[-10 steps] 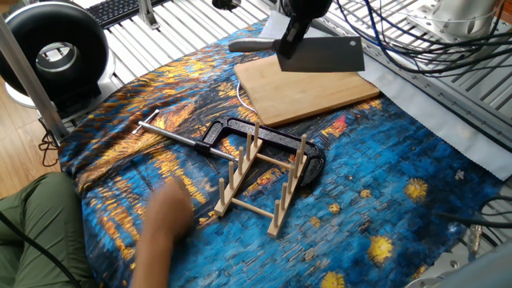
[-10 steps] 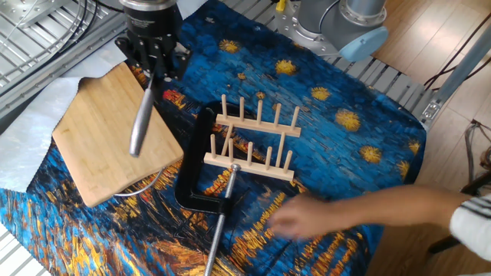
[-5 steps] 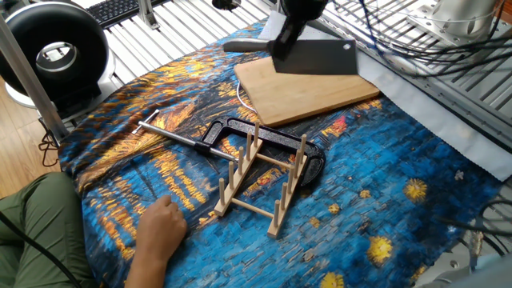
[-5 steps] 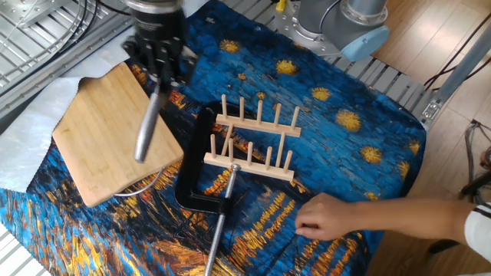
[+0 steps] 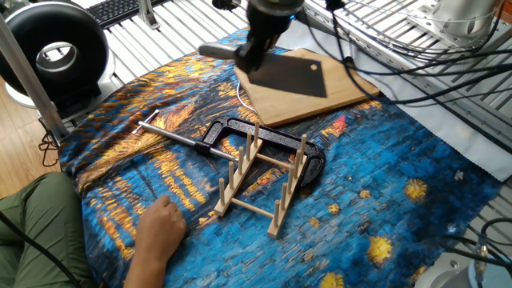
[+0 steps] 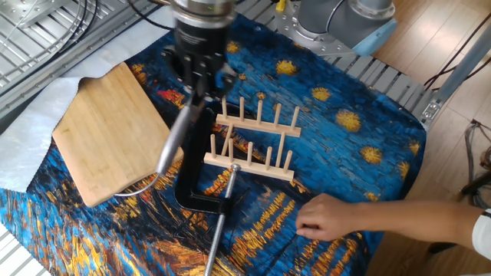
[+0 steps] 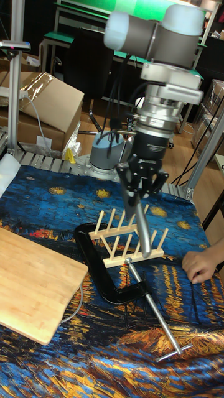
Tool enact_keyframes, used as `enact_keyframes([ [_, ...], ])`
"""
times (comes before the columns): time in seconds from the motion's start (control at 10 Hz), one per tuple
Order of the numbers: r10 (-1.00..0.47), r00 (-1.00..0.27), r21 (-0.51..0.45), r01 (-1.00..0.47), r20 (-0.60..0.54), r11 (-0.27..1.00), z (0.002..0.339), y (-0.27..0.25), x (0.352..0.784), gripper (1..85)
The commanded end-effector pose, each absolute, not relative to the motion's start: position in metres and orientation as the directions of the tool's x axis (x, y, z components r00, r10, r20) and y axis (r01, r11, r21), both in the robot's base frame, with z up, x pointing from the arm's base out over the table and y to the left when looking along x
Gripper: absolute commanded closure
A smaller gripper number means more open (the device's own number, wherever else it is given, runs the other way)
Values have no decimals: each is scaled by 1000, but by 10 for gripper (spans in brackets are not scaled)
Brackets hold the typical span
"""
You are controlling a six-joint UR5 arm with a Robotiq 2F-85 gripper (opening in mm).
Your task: Put the knife on the knife rack
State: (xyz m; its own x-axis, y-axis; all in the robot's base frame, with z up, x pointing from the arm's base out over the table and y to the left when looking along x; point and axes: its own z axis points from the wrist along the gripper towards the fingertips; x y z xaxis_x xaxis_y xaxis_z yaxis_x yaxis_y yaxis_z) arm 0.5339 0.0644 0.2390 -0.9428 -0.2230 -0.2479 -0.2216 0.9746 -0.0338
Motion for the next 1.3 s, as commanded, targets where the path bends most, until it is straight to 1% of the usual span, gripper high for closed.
enact_keyframes([
  [0.0,-219,-949,-21,-220,-228,975,240,80,526,847],
  [0.3,-186,-973,-57,-180,-137,982,236,64,505,847],
  [0.4,-169,-978,-54,-164,-121,985,236,64,501,847],
  [0.5,-173,-977,-3,-174,-128,985,236,77,500,847],
  [0.6,-193,-967,21,-199,-166,980,237,86,509,847],
  [0.7,-196,-963,46,-208,-184,977,221,94,521,847],
  [0.9,-208,-956,40,-220,-205,975,197,101,524,847],
  [1.2,-246,-943,30,-259,-224,965,177,98,527,847],
])
